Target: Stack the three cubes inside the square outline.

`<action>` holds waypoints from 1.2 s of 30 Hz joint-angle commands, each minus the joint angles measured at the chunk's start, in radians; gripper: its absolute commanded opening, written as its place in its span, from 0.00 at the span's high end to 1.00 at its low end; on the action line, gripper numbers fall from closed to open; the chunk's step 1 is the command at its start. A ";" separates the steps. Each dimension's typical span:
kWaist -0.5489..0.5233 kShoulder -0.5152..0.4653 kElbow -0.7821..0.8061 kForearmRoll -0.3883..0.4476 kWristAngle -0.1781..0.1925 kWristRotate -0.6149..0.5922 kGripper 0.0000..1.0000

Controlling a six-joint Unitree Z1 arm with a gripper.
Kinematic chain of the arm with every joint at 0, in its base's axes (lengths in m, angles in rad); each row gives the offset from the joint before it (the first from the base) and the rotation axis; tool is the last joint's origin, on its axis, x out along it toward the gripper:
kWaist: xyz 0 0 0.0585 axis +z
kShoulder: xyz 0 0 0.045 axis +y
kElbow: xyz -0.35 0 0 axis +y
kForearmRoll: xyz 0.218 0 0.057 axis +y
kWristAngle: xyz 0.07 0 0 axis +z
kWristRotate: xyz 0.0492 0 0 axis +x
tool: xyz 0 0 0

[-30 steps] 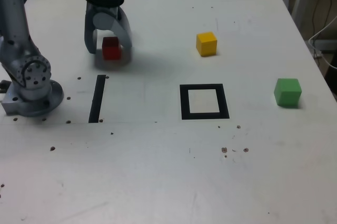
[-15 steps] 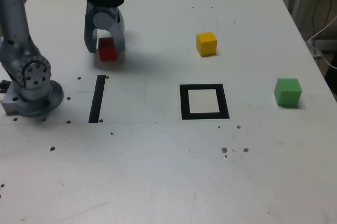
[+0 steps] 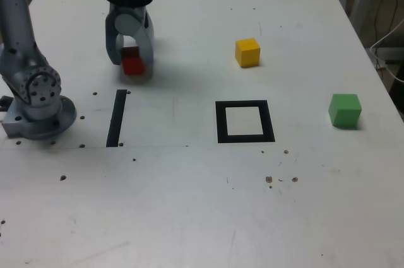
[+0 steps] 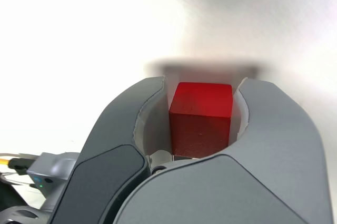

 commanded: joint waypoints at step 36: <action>-0.731 0.059 -0.477 0.344 -0.065 -0.648 0.86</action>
